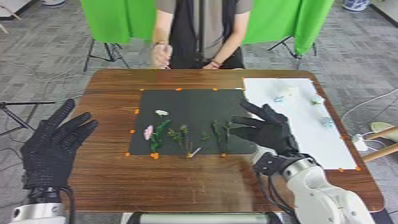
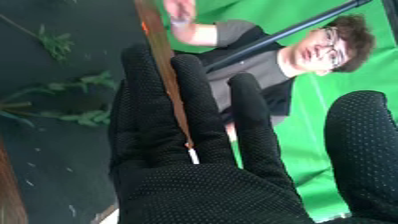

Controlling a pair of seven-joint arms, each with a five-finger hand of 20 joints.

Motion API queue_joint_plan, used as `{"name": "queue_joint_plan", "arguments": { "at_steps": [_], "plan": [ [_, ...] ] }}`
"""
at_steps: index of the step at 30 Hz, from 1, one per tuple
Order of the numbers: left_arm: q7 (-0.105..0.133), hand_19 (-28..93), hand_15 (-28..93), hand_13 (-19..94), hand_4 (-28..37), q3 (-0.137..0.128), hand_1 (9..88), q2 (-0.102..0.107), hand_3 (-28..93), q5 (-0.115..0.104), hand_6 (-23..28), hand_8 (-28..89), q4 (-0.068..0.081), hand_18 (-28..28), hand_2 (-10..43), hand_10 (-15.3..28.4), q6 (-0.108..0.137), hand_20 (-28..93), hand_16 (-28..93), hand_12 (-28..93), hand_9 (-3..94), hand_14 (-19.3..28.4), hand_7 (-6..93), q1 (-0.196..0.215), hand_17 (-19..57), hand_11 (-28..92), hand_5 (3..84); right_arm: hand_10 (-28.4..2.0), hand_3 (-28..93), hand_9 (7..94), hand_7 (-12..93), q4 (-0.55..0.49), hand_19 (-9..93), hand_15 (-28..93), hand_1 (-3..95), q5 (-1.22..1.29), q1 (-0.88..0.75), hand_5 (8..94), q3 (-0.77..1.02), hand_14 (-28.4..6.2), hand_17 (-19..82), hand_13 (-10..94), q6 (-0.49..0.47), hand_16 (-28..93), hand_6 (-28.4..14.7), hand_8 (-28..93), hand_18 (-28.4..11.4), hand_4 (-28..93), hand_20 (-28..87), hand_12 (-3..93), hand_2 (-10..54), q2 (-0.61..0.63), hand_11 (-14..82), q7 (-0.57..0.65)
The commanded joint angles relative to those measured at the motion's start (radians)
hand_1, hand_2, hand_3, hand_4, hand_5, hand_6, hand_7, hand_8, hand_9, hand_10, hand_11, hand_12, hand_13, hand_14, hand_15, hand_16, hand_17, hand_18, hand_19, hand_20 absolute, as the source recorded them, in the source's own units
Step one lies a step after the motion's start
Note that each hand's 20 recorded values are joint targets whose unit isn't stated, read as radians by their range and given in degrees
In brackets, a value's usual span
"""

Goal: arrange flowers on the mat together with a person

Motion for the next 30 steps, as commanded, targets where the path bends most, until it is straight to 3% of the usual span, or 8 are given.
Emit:
{"name": "queue_joint_plan", "arguments": {
  "at_steps": [1,3,6,12,16,19,27,30],
  "plan": [
    [0.011,64,49,30,-28.3,0.014,18.5,0.012,76,-0.008,8.5,-8,-0.002,28.4,7.4,21.8,0.021,-12,-9,11,39.3,28.4,8.8,0.007,-4.8,24,36.8,-19.3,81,53.8,11,-0.005,53,43,12.9,-0.089,0.026,42.2,0.016,-23.1,6,45,0.078,10,-0.7,-12,-21.8,-28,17,11.6,11.4,0.054,15.3,-0.001],
    [0.017,64,49,30,-28.3,0.017,18.6,0.016,76,-0.011,8.5,-8,-0.002,28.4,7.4,21.8,0.026,-11,-9,11,39.3,28.4,8.9,0.005,-4.8,24,36.8,-19.6,82,54.7,11,-0.004,54,46,13.7,-0.139,0.042,42.4,0.029,-22.9,7,46,0.102,10,-0.8,-12,-21.8,-28,17,11.7,10.5,0.074,16.2,0.012],
    [0.006,64,49,30,-28.3,0.016,18.6,0.014,76,-0.007,8.6,-8,-0.003,28.4,7.4,21.9,0.023,-11,-10,11,39.3,28.4,9.0,0.001,-4.8,24,36.9,-19.9,82,56.0,11,-0.007,55,49,14.2,-0.23,0.062,42.5,0.042,-22.6,8,48,0.173,8,-0.8,-12,-21.9,-28,17,11.8,10.4,0.115,17.7,0.044],
    [0.018,64,50,30,-28.3,0.026,18.7,0.026,76,-0.012,8.6,-8,-0.004,28.3,7.5,21.9,0.031,-11,-10,11,39.4,28.4,9.0,0.0,-4.8,25,36.9,-20.6,81,58.2,11,-0.005,59,54,16.2,-0.385,0.091,42.9,0.078,-22.0,10,51,0.261,7,-0.8,-12,-22.3,-28,17,11.9,9.3,0.188,20.5,0.114],
    [0.024,64,50,30,-28.3,0.028,18.8,0.033,75,-0.015,8.7,-8,-0.006,28.3,7.5,22.0,0.036,-11,-10,11,39.4,28.4,9.2,0.001,-4.8,25,36.9,-20.9,81,60.1,11,0.001,61,56,17.6,-0.533,0.104,42.8,0.093,-21.3,11,54,0.315,6,-0.8,-13,-22.7,-28,17,11.8,8.4,0.235,21.4,0.221],
    [0.025,64,50,30,-28.3,0.03,18.8,0.034,75,-0.015,8.7,-8,-0.006,28.3,7.5,22.1,0.038,-10,-10,11,39.4,28.4,9.2,0.0,-4.8,25,36.9,-20.9,81,61.2,11,0.03,63,57,18.7,-0.681,0.169,42.8,0.04,-21.0,12,55,0.381,6,-0.8,-13,-23.1,-28,17,11.8,7.9,0.297,21.9,0.368],
    [0.021,64,50,30,-28.3,0.037,18.9,0.04,76,-0.017,8.7,-8,-0.005,28.3,7.5,22.1,0.035,-10,-10,11,39.4,28.4,9.3,-0.008,-4.9,25,36.9,-20.4,81,63.0,11,0.088,66,57,21.1,-0.985,0.22,42.2,0.002,-19.7,14,58,0.337,5,-0.9,-13,-23.4,-28,15,11.8,6.0,0.371,22.5,0.594],
    [0.03,68,50,30,-28.3,0.045,18.9,0.047,75,-0.018,8.8,-8,-0.004,28.3,7.6,22.1,0.039,-9,-10,11,39.3,28.4,9.3,-0.014,-3.5,25,36.9,-20.4,81,62.9,11,0.111,67,57,21.2,-1.102,0.242,41.8,-0.023,-19.6,15,59,0.315,5,-1.0,-13,-23.4,-28,15,11.7,5.7,0.394,22.3,0.662]
  ]
}}
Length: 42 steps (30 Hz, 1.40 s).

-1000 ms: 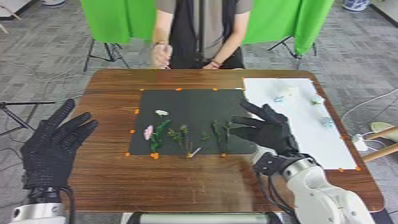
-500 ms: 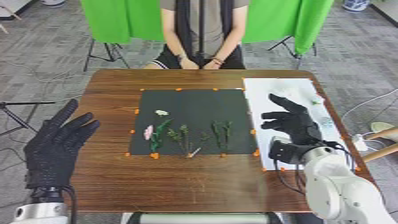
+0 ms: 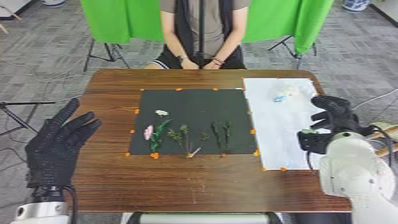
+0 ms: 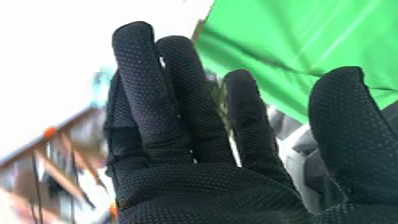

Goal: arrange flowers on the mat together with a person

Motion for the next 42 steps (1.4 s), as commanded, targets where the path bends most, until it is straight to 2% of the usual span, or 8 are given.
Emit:
{"name": "queue_joint_plan", "arguments": {
  "at_steps": [1,7,8,16,24,30,35,42],
  "plan": [
    [0.011,68,50,30,-28.3,0.018,19.0,0.012,75,-0.011,8.8,-8,-0.001,28.3,7.6,22.1,0.013,-9,-10,11,39.3,28.4,9.3,-0.006,-3.4,25,36.9,-20.3,80,62.9,11,0.048,67,57,21.2,-0.254,0.047,41.8,-0.021,-19.6,15,59,-0.075,5,-0.9,-12,-23.3,-28,14,11.7,5.6,0.061,22.3,0.14],
    [0.018,69,50,30,-28.3,0.018,19.0,0.015,75,-0.015,8.9,-8,-0.004,28.4,7.6,22.1,0.021,-11,-10,11,39.2,28.4,9.3,0.001,-3.4,25,36.9,-19.9,80,62.1,12,0.134,68,56,21.9,-0.411,0.104,43.2,-0.079,-18.8,15,59,-0.193,5,-1.0,-13,-23.3,-27,13,11.5,3.8,0.089,21.2,0.21],
    [0.005,69,50,30,-28.3,0.015,18.9,0.009,76,-0.01,8.9,-8,-0.004,28.4,7.6,22.1,0.016,-11,-10,11,39.2,28.4,9.3,-0.003,-3.5,25,37.0,-19.6,80,60.9,12,0.148,68,56,22.0,-0.413,0.113,43.1,-0.08,-18.7,14,58,-0.236,5,-0.8,-13,-23.4,-27,13,11.4,3.3,0.087,20.5,0.217],
    [0.002,68,50,30,-28.3,0.023,19.1,0.016,76,-0.009,8.9,-8,-0.004,28.4,7.6,22.2,0.014,-13,-10,11,39.3,28.4,9.4,-0.018,-3.9,25,37.0,-18.9,81,45.9,12,0.293,59,43,23.1,-0.303,0.233,37.4,-0.139,-20.2,9,44,-0.459,5,-0.1,-13,-23.0,-28,10,10.9,-1.3,0.099,12.7,0.234],
    [-0.011,68,50,30,-28.3,0.023,19.1,0.011,76,-0.006,9.0,-8,-0.005,28.4,7.6,22.2,0.009,-13,-10,11,39.2,28.4,9.4,-0.019,-4.0,25,37.0,-16.4,82,46.2,13,0.362,57,40,26.3,-0.304,0.278,36.6,-0.199,-18.8,9,46,-0.514,7,1.4,-13,-22.8,-28,10,11.2,-3.0,0.105,10.1,0.207],
    [-0.02,68,51,30,-28.3,0.025,19.1,0.007,76,-0.001,9.0,-8,-0.005,28.4,7.5,22.2,0.002,-13,-10,11,39.2,28.4,9.4,-0.03,-4.0,25,37.0,-13.1,82,64.9,15,0.411,69,44,38.9,-0.432,0.285,50.2,-0.278,-12.0,18,64,-0.477,9,2.9,-15,-19.3,-28,10,11.8,-8.4,0.109,15.4,0.204],
    [-0.016,68,51,30,-28.3,0.028,19.1,0.011,76,-0.001,9.0,-8,-0.006,28.4,7.5,22.2,0.0,-13,-10,11,39.3,28.4,9.5,-0.03,-4.1,25,37.0,-7.8,70,91.1,18,0.421,86,46,54.9,-0.503,0.269,77.4,-0.312,-4.2,31,81,-0.408,21,1.8,-4,-17.5,-28,0,28.6,-9.5,0.122,12.6,0.197],
    [-0.014,68,50,30,-28.3,0.017,19.2,0.02,76,0.016,9.2,-8,-0.018,28.4,7.5,22.2,-0.013,-13,-10,11,39.3,28.4,9.4,-0.028,-4.2,25,37.1,-7.0,69,93.7,19,0.327,90,49,58.4,-0.634,0.23,84.8,-0.306,-3.6,34,86,-0.293,21,1.3,-1,-17.9,-28,-2,28.6,-9.5,0.103,18.8,0.169]
  ]
}}
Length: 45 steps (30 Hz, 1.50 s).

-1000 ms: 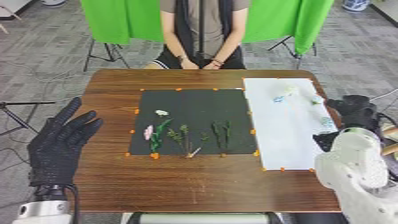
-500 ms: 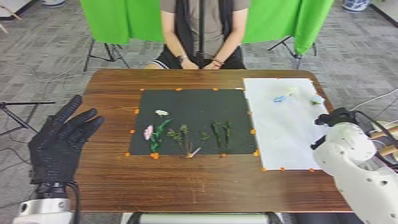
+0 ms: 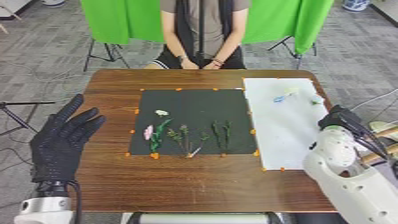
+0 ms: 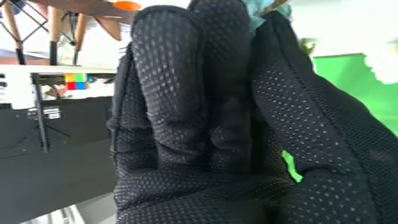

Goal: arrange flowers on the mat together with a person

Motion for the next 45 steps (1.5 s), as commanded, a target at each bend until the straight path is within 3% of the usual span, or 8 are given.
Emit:
{"name": "queue_joint_plan", "arguments": {
  "at_steps": [1,10,12,15,17,19,26,45],
  "plan": [
    [-0.003,68,51,30,-28.3,-0.008,19.2,0.005,76,0.022,9.2,-8,-0.016,28.4,7.5,22.2,-0.024,-13,-10,11,39.3,28.4,9.4,0.009,-4.3,25,37.1,-7.0,70,93.7,19,-0.107,90,49,58.4,-0.147,-0.051,84.9,0.001,-3.6,34,85,0.094,21,1.2,-1,-17.9,-28,-2,28.5,-9.5,-0.021,18.9,-0.046],
    [-0.018,68,50,30,-28.3,-0.015,19.1,0.011,75,0.056,8.9,-8,-0.02,28.4,7.4,22.1,-0.052,-13,-10,11,38.8,28.4,9.3,-0.012,-4.2,25,36.7,-7.3,71,93.7,19,-0.279,91,50,57.8,-0.058,0.054,85.1,-0.114,-4.1,33,85,0.119,22,0.9,0,-18.2,-28,-3,28.7,-9.5,-0.171,19.0,-0.258],
    [-0.095,68,50,29,-28.3,-0.065,18.9,-0.039,75,0.153,8.1,-8,-0.017,28.4,6.9,21.8,-0.164,-13,-10,11,37.8,28.4,8.9,-0.016,-4.3,24,35.7,-7.7,71,93.7,19,-0.284,91,50,57.7,-0.019,0.089,85.1,-0.157,-4.2,33,85,0.099,22,0.9,0,-18.2,-28,-3,28.8,-9.5,-0.213,19.3,-0.304],
    [-0.142,67,48,27,-28.3,-0.073,18.0,-0.043,73,0.235,6.4,-8,-0.028,28.4,4.3,20.5,-0.179,-13,-10,11,35.0,28.0,8.2,-0.032,-5.0,21,32.5,-7.6,72,93.7,19,-0.272,91,51,57.5,0.036,0.126,84.9,-0.208,-4.5,32,84,0.044,22,0.7,0,-18.1,-28,-3,28.9,-9.5,-0.277,19.2,-0.359],
    [-0.101,66,47,27,-28.3,-0.046,17.7,-0.014,72,0.208,5.9,-8,-0.025,28.4,3.3,20.3,-0.152,-13,-9,11,34.4,27.9,8.4,-0.045,-5.2,21,31.7,-7.7,72,93.7,19,-0.252,91,51,57.4,0.053,0.141,84.6,-0.237,-4.6,32,84,0.016,22,0.7,0,-17.9,-28,-3,29.1,-9.5,-0.315,19.1,-0.393],
    [-0.087,66,47,27,-28.3,-0.037,17.8,-0.024,72,0.186,5.9,-8,-0.017,28.4,2.9,20.3,-0.171,-12,-9,12,34.4,27.9,8.5,-0.063,-5.3,21,31.5,-7.7,72,93.7,19,-0.226,91,52,57.4,0.059,0.155,84.5,-0.265,-4.8,32,83,-0.014,22,0.7,0,-17.8,-28,-3,29.2,-9.5,-0.352,18.9,-0.417],
    [-0.034,67,48,28,-28.3,-0.018,18.2,0.02,72,0.158,4.2,-8,-0.018,28.4,2.8,19.7,-0.112,-11,-8,12,35.4,27.7,7.5,-0.059,-5.1,20,34.9,-7.7,72,93.7,19,-0.144,90,53,57.2,0.033,0.199,84.2,-0.354,-5.2,31,83,-0.099,21,0.7,0,-17.4,-28,-3,29.5,-9.5,-0.42,18.5,-0.486],
    [-0.057,67,50,28,-28.3,-0.015,17.9,0.036,74,0.132,6.1,-8,-0.013,28.4,5.1,20.8,-0.115,-9,-9,12,36.7,28.2,7.5,-0.076,-4.7,22,34.6,-10.6,76,80.4,15,-0.04,86,63,42.4,-0.074,0.291,67.6,-0.446,-8.0,23,72,-0.315,12,2.0,-14,-17.9,-28,1,18.5,-9.5,-0.48,33.4,-0.483]
  ]
}}
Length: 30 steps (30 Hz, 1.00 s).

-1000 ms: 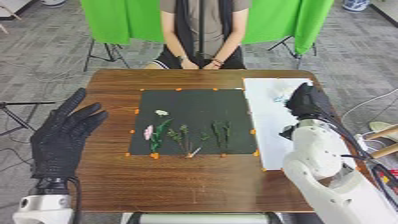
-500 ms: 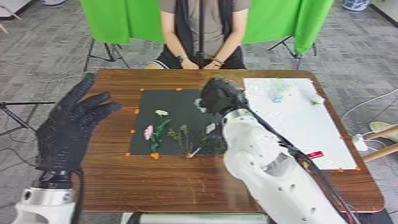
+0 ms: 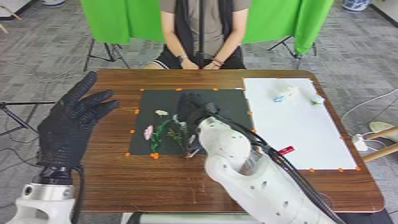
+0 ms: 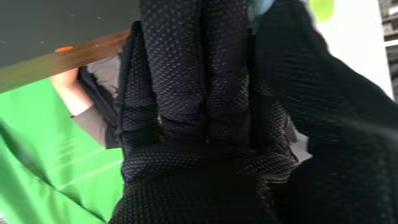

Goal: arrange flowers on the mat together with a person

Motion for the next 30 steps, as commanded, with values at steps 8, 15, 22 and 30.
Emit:
{"name": "queue_joint_plan", "arguments": {
  "at_steps": [8,15,22,30],
  "plan": [
    [-0.027,67,50,28,-28.3,-0.007,18.4,-0.005,74,-0.007,6.4,-8,0.0,28.4,5.2,20.8,0.003,-9,-9,12,36.9,28.2,7.6,0.013,-4.7,22,34.7,-11.6,77,75.5,15,-0.007,84,65,39.9,-0.079,0.0,64.0,0.017,-8.8,21,68,-0.183,10,1.3,-13,-18.1,-28,2,16.7,-9.5,-0.037,35.9,0.011],
    [-0.039,67,50,29,-28.3,-0.002,19.0,-0.009,75,-0.005,6.5,-8,0.0,28.4,5.1,20.9,0.001,-9,-9,12,36.9,28.3,7.7,0.006,-4.7,22,34.7,-12.2,77,73.2,15,-0.011,83,66,38.2,-0.099,0.001,62.0,0.022,-9.3,20,67,-0.193,9,0.5,-14,-18.1,-28,3,16.1,-9.5,-0.05,36.7,0.005],
    [-0.044,67,50,29,-28.3,-0.007,19.4,-0.019,75,-0.009,6.7,-8,-0.009,28.4,5.3,20.9,0.018,-9,-9,12,36.9,28.3,7.7,0.037,-4.7,22,34.6,-12.7,77,72.5,15,-0.103,82,66,37.4,-0.057,-0.071,61.3,0.11,-9.7,19,66,-0.196,9,0.3,-14,-18.2,-28,4,15.6,-9.5,-0.051,36.5,-0.018],
    [-0.035,67,50,29,-28.3,-0.016,19.5,-0.031,74,-0.039,6.7,-8,0.0,28.4,5.4,20.9,0.061,-9,-9,12,36.9,28.3,7.8,0.087,-4.7,22,34.7,-15.2,78,67.9,14,-0.306,72,56,29.4,0.514,-0.263,59.1,0.374,-13.7,15,60,0.01,6,-0.8,-14,-18.5,-28,5,13.1,-6.2,0.01,26.3,-0.005]
  ]
}}
